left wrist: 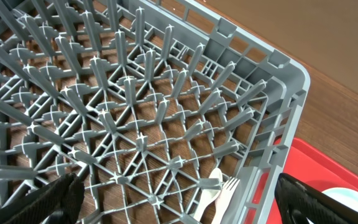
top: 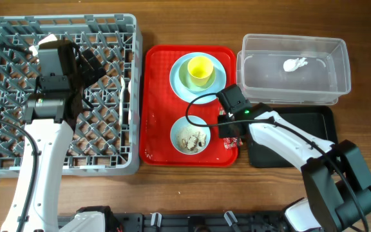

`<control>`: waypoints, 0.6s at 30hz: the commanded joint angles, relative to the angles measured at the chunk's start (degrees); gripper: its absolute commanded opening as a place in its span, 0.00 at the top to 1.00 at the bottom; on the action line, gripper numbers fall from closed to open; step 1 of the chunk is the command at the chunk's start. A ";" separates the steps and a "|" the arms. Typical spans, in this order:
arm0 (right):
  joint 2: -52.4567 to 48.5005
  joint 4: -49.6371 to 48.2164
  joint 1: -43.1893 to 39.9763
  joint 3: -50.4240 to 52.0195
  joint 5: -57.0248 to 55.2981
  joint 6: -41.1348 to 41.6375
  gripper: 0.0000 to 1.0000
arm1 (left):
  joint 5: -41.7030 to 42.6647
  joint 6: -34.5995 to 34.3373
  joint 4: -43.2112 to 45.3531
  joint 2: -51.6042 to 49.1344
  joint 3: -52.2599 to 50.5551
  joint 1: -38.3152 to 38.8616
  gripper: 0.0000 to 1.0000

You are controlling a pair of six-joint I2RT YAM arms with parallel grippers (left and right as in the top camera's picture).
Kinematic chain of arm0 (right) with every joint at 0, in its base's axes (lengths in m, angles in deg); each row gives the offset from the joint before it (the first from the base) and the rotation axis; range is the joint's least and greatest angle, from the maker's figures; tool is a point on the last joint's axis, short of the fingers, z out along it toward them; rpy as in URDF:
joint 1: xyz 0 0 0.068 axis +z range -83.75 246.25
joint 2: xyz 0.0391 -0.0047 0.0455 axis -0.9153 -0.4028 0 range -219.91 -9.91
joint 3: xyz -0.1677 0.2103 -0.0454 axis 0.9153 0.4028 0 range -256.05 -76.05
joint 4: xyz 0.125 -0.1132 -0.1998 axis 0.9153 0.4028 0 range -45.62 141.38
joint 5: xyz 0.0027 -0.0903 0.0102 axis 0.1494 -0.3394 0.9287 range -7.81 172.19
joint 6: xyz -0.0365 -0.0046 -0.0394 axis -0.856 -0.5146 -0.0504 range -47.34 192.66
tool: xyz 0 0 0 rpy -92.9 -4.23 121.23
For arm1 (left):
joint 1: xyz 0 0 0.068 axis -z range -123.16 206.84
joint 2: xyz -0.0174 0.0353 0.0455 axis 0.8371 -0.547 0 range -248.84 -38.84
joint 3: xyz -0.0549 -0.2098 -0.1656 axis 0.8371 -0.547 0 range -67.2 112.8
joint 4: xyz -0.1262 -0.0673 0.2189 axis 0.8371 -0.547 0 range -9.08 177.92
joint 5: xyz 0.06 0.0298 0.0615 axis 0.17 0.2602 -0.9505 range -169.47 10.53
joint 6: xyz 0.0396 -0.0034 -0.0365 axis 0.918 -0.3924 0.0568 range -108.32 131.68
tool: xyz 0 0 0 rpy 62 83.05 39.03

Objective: Sort waste into correct bins and load items into the dishwasher rack
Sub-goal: 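Lower the right gripper onto the red wrapper and grasp it, then carry the red wrapper to the clear bin and release it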

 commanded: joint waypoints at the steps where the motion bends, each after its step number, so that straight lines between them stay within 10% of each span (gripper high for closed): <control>1: -0.09 -0.59 0.42 -0.46 3.58 -0.59 0.50 | 0.04 -0.96 0.00 0.42 0.92 -0.33 0.00; 18: -0.02 8.70 0.39 -12.33 1.18 -7.72 0.90 | 0.04 -0.96 0.00 0.42 0.92 -0.33 0.00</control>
